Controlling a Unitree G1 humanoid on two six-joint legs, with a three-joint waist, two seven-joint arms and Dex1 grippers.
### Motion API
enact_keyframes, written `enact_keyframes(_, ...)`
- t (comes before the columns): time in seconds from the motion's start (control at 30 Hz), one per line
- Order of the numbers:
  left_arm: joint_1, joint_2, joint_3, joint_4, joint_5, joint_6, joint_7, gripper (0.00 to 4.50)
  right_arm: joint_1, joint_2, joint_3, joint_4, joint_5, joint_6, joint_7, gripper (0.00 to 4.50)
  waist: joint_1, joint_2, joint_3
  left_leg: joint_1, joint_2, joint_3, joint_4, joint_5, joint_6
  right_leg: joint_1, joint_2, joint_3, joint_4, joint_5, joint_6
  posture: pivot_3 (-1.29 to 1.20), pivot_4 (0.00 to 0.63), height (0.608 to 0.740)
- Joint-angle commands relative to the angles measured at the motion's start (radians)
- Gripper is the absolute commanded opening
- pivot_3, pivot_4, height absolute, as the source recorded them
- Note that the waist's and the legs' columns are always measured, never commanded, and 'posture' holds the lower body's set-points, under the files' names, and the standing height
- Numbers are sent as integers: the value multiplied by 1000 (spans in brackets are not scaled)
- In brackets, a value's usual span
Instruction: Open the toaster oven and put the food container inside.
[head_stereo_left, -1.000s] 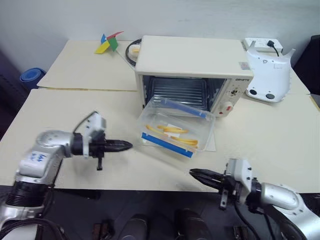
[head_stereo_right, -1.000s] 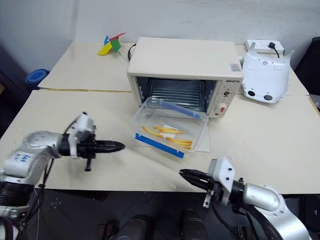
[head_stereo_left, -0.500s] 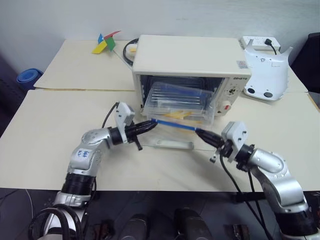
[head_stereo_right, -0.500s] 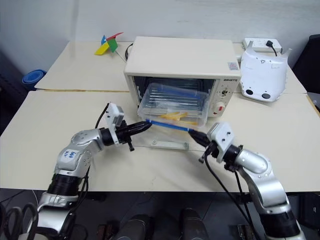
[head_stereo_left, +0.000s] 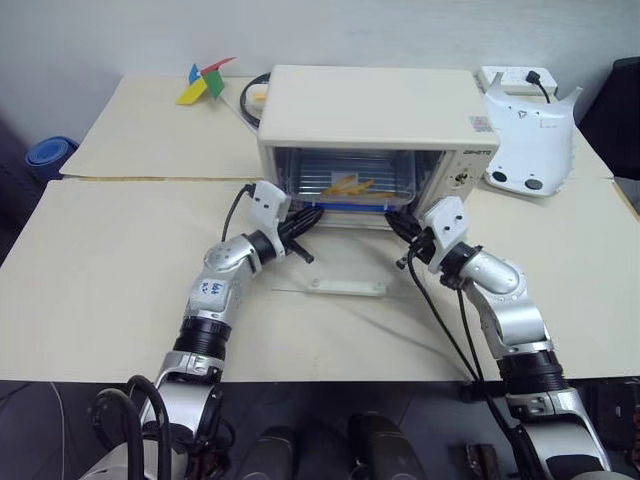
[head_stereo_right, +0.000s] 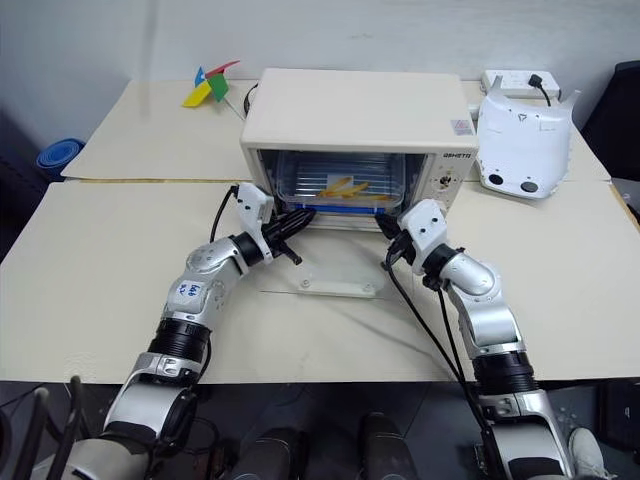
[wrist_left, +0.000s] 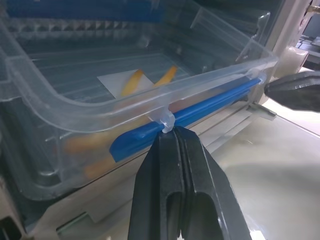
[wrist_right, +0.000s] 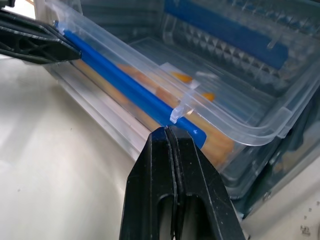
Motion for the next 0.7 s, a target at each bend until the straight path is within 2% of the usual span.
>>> enact_keyframes(0.03, 64, 111, 14, -216, -64, 52, -144, 364, 84, -80, -69, -186, 117, 12, 118, 0, 0, 0, 0, 0, 0, 0, 0, 0, 0, 0, 0, 0, 0, 0, 0, 0, 150, 740)
enact_keyframes(0.1, 104, 173, 35, -296, -104, 78, -208, 815, 129, -118, -113, -233, 160, 44, 133, 0, 0, 0, 0, -1, 0, -1, -1, 0, 0, -1, 0, 0, -1, 0, 0, 0, 150, 740)
enact_keyframes(0.17, 196, 278, 125, -358, -201, 22, -374, 1362, 217, -207, -177, -194, 158, 21, 195, 0, 0, 0, 0, -1, 0, -1, 0, 0, 0, 0, 0, 0, -1, 0, 0, 0, 150, 740)
enact_keyframes(0.27, 286, 391, 215, -334, -277, -22, -534, 2250, 292, -280, -192, -102, 140, -42, 284, 0, 3, 0, 0, 1, 0, -1, -1, -1, 1, 4, -1, 0, -4, 0, 0, 0, 150, 740)
enact_keyframes(0.37, 361, 509, 266, -267, -316, -9, -697, 3097, 304, -285, -148, 31, 114, -122, 370, 0, -1, 1, 0, 2, 1, -1, -1, 0, 1, 5, 0, 0, -4, 0, 0, 0, 150, 740)
enact_keyframes(0.5, 402, 565, 298, -263, -337, 17, -745, 4314, 249, -235, -91, 147, 88, -209, 422, 0, -1, 2, 1, 4, 1, 0, -2, 0, 1, 5, -1, 0, -3, 0, -1, 0, 150, 740)
enact_keyframes(0.53, 410, 565, 307, -266, -354, 11, -770, 4467, 234, -215, -83, 164, 91, -218, 427, 0, -1, 2, 1, 3, 1, 0, -2, 0, 1, 5, -1, 0, -2, 0, -1, 0, 150, 740)
enact_keyframes(0.7, 433, 547, 349, -276, -373, 47, -707, 4467, 175, -122, -94, 161, 147, -251, 435, 0, -1, 2, 1, 3, 1, 0, -3, 0, 1, 4, -1, 0, -2, 0, -1, 0, 150, 740)
